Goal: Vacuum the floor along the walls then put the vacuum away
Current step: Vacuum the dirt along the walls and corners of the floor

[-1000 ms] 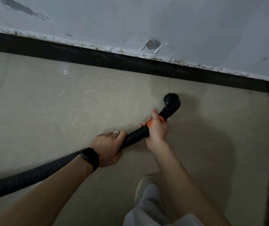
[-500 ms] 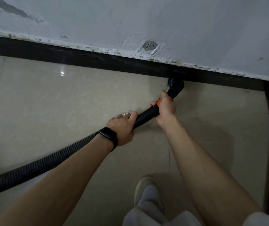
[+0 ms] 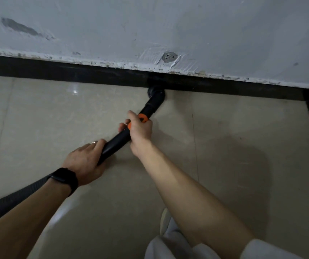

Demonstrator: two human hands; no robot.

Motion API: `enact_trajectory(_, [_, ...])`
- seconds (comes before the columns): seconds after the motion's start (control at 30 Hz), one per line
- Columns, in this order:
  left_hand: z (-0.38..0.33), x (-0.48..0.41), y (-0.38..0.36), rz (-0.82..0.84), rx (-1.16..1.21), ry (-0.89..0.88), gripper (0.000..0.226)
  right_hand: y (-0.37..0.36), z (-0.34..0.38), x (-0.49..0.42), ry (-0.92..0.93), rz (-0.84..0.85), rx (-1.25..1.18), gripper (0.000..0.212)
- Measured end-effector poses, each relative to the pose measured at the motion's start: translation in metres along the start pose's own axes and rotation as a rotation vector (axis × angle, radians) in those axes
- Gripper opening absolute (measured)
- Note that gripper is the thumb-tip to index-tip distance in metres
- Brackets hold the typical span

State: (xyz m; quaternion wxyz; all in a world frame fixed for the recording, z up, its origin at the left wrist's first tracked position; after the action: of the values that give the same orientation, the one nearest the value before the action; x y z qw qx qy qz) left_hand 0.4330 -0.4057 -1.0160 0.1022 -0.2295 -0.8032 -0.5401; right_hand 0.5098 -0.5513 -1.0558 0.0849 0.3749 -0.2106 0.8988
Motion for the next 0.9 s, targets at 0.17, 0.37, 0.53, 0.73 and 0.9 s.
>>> enact_trajectory(0.17, [-0.013,0.003,-0.004,0.030,-0.040,-0.015,0.041,0.006,-0.019,0.019,-0.070,0.072,-0.050,0.017])
enact_trajectory(0.37, [-0.101,-0.033,-0.012,0.155,-0.075,-0.230,0.041,0.100,0.037,0.038,0.105,-0.261,-0.202,0.019])
enact_trajectory(0.53, [-0.201,-0.072,-0.012,0.237,-0.119,-0.395,0.048,0.196,0.123,0.067,0.214,-0.426,-0.245,0.027])
enact_trajectory(0.73, [-0.285,-0.108,-0.002,0.297,-0.064,-0.452,0.060,0.278,0.224,0.081,0.310,-0.566,-0.256,0.017])
enact_trajectory(0.9, [-0.365,-0.161,0.009,0.270,-0.106,-0.508,0.062,0.340,0.285,0.071,0.349,-0.624,-0.325,0.017])
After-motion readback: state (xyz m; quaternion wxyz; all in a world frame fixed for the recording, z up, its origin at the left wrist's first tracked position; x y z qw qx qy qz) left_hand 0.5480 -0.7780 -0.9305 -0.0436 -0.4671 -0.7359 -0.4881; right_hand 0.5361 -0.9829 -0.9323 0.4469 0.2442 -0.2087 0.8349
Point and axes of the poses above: each hand's wrist, its own x-axis away from the middle knuckle, its own y-axis out of the back of the hand, z = x × y, the point moved 7 cm from there along -x, towards the middle knuckle, and after that the axes turned 9 degrees about z, right-handed, at the moved point
